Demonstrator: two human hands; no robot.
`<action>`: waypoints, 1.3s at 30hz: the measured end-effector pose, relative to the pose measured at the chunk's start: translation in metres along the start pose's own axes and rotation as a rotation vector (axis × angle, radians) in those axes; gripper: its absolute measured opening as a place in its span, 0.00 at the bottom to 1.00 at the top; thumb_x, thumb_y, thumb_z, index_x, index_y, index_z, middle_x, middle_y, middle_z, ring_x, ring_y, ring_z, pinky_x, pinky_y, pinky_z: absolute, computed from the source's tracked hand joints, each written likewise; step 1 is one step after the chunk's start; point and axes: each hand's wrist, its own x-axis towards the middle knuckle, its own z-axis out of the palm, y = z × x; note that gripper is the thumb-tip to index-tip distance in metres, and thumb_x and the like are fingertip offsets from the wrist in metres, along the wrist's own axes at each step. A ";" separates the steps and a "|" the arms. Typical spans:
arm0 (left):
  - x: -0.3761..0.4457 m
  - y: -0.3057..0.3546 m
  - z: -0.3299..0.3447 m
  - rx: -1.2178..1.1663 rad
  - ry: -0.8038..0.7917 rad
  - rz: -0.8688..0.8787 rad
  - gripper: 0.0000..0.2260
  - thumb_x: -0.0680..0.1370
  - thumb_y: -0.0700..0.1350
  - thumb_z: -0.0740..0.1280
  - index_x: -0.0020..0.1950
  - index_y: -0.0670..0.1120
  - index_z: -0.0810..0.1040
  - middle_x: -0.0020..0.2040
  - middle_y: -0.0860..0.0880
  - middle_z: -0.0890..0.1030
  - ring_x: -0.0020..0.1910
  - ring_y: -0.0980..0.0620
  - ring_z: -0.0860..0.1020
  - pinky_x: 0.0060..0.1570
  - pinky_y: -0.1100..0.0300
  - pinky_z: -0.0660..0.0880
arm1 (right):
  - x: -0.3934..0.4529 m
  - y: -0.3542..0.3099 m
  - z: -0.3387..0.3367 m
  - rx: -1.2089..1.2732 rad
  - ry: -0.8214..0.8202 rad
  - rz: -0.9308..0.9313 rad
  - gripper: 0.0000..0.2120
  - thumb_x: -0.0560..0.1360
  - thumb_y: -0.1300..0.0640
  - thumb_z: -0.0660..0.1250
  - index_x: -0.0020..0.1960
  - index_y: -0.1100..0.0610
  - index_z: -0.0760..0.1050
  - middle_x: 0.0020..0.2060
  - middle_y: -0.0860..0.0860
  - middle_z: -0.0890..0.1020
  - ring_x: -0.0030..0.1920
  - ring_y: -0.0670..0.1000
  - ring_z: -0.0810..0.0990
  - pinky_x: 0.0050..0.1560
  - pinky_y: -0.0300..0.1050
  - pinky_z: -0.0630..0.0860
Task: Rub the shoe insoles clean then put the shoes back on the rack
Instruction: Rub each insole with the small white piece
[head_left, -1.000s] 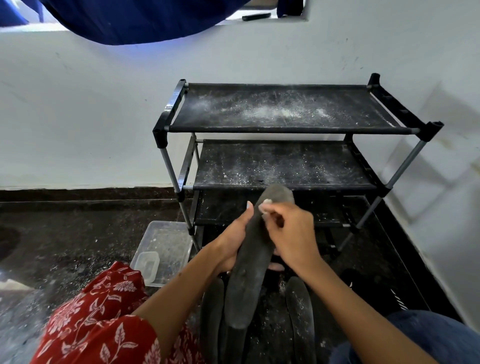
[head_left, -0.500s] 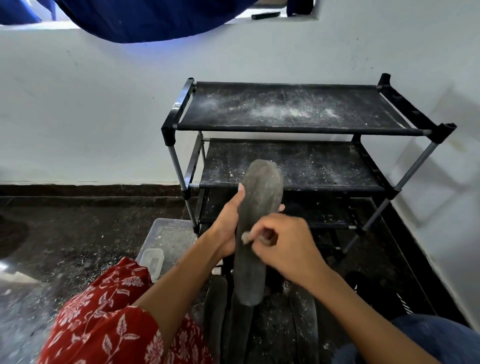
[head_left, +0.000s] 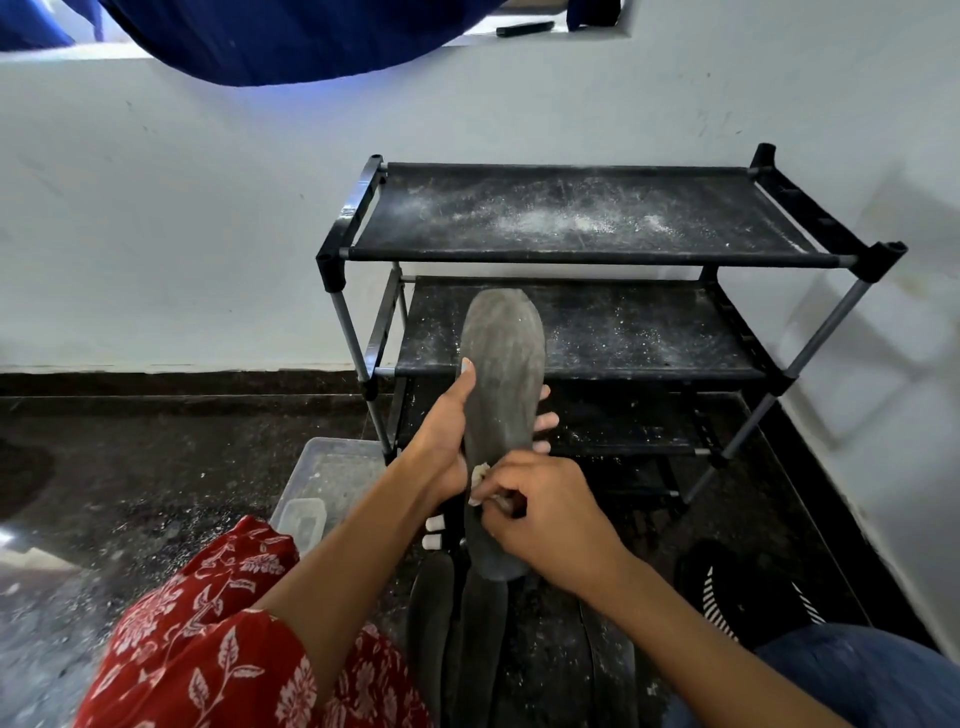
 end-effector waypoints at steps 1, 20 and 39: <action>-0.001 0.000 0.001 0.035 0.001 -0.010 0.29 0.79 0.64 0.48 0.61 0.43 0.74 0.57 0.42 0.82 0.53 0.40 0.80 0.58 0.46 0.74 | 0.001 0.002 0.000 -0.037 0.039 -0.011 0.08 0.65 0.63 0.67 0.41 0.55 0.83 0.39 0.47 0.81 0.40 0.44 0.79 0.43 0.41 0.77; -0.002 -0.005 0.002 0.065 0.042 -0.042 0.32 0.78 0.66 0.46 0.58 0.43 0.77 0.51 0.42 0.83 0.37 0.48 0.80 0.40 0.57 0.81 | 0.006 0.001 -0.020 0.039 -0.214 0.147 0.03 0.65 0.62 0.71 0.35 0.56 0.82 0.32 0.47 0.83 0.34 0.44 0.81 0.41 0.39 0.79; 0.011 -0.025 0.016 0.146 0.030 -0.095 0.33 0.78 0.66 0.44 0.52 0.44 0.78 0.50 0.42 0.83 0.48 0.47 0.80 0.47 0.55 0.78 | 0.004 0.014 -0.037 -0.036 -0.173 0.315 0.06 0.65 0.61 0.71 0.33 0.51 0.81 0.29 0.43 0.79 0.34 0.41 0.79 0.36 0.32 0.74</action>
